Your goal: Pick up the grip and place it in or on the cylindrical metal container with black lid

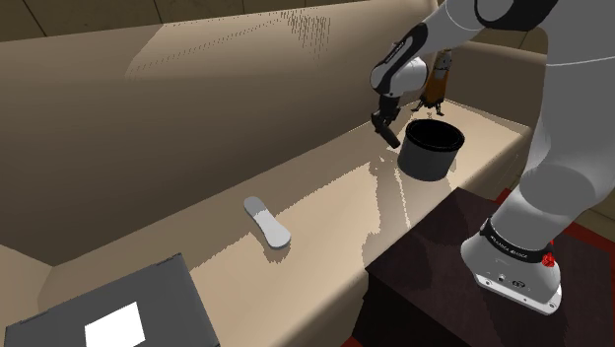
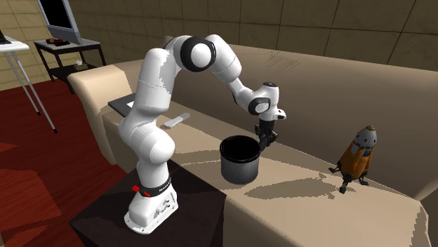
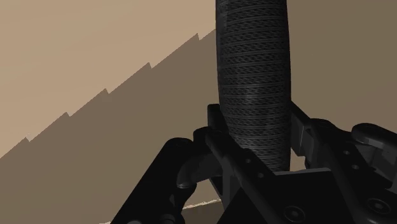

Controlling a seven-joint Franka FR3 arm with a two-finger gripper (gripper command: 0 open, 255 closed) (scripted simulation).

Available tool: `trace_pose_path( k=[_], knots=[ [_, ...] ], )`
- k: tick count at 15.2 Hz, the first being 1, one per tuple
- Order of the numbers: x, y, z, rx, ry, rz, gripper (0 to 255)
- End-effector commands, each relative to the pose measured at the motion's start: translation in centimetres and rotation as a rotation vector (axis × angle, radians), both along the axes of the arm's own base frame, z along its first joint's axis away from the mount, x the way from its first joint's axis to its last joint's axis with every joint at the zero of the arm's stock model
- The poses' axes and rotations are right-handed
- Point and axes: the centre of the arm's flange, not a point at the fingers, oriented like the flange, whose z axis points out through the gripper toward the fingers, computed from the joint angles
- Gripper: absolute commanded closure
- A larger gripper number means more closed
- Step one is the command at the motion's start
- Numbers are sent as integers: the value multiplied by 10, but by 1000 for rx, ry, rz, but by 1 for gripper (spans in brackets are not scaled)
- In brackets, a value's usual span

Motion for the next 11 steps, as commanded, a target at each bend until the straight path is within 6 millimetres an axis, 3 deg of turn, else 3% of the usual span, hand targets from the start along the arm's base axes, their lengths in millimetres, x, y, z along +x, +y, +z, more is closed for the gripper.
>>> trace_pose_path(
  k=[1,11],
  knots=[
    [0,1,10,0,0,0,255],
    [0,1,63,0,0,0,255]
  ],
)
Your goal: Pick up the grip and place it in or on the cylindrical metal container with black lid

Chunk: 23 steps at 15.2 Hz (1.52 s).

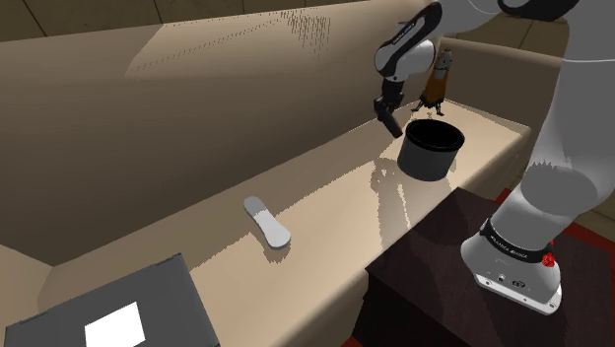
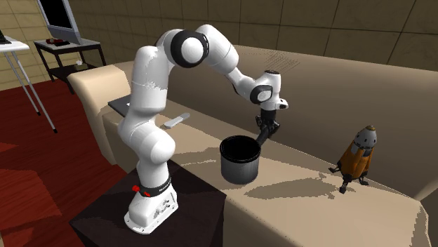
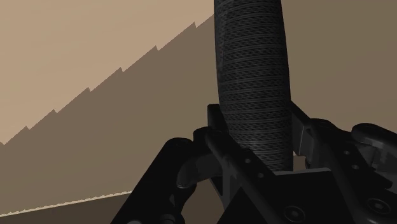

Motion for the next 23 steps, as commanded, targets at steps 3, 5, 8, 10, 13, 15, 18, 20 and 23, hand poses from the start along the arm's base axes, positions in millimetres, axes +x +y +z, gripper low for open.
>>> trace_pose_path(
  k=[3,5,8,10,13,15,18,20,23],
  knots=[
    [0,0,21,0,0,0,255],
    [0,0,31,0,0,0,255],
    [0,0,47,0,0,0,255],
    [0,0,58,0,0,0,255],
    [0,0,74,0,0,0,255],
    [0,0,84,0,0,0,255],
    [0,0,100,0,0,0,255],
    [0,0,110,0,0,0,255],
    [0,0,126,0,0,0,255]
  ],
)
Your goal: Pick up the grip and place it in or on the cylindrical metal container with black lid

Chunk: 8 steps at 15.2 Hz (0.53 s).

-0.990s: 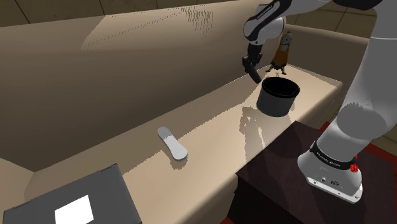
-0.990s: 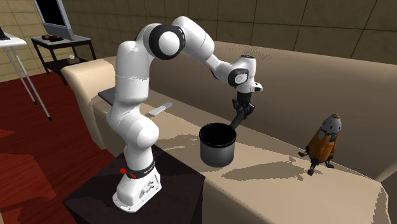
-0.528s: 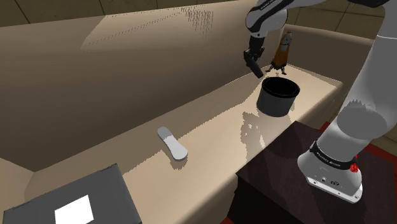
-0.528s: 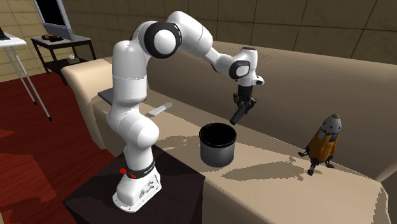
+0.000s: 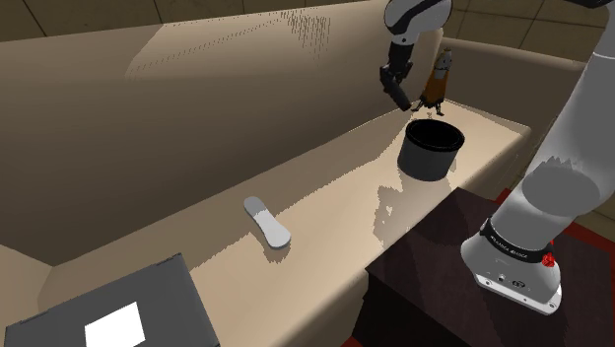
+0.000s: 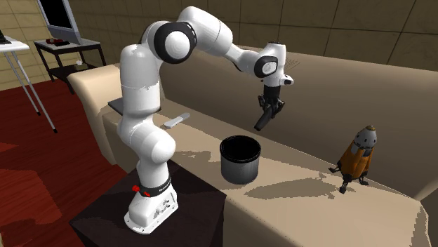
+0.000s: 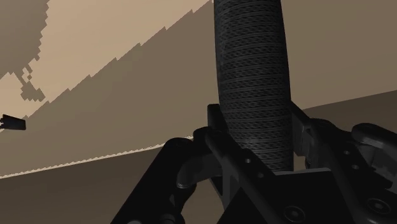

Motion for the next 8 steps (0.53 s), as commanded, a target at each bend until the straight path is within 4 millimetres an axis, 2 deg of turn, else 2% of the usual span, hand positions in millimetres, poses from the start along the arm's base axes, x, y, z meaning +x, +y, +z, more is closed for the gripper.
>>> trace_pose_path(
  k=[1,3,8],
  knots=[
    [0,1,11,0,0,0,255],
    [0,1,17,0,0,0,255],
    [-63,19,19,0,0,0,255]
  ],
)
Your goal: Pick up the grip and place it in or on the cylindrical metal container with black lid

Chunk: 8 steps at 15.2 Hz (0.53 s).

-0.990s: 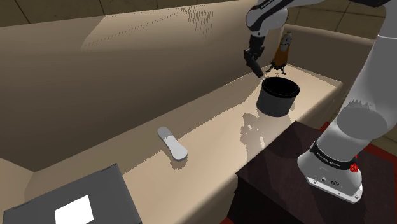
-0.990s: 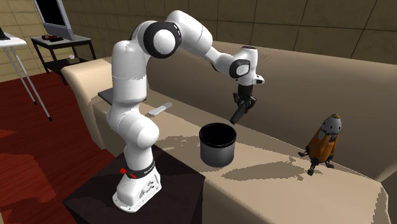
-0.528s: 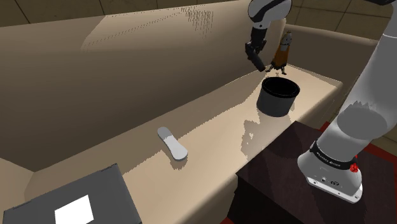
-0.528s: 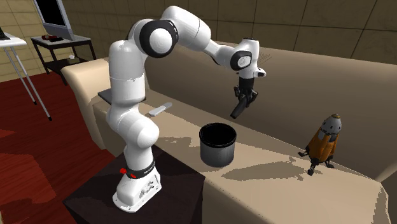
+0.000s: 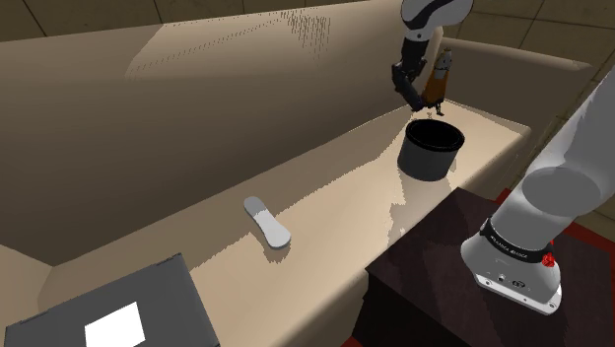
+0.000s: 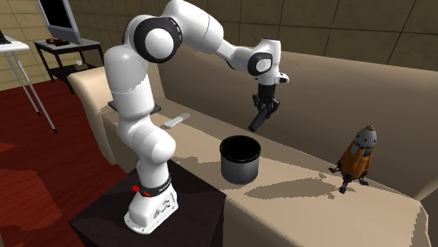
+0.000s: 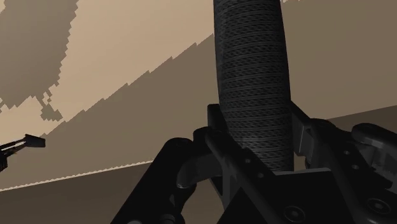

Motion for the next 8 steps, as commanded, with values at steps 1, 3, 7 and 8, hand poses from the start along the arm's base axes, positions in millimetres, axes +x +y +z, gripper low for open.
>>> trace_pose_path(
  k=[1,3,7,8],
  knots=[
    [-27,9,-2,0,0,2,255],
    [-52,16,-1,0,0,2,255],
    [-103,31,0,0,0,2,255],
    [-115,34,0,0,0,2,255]
  ],
)
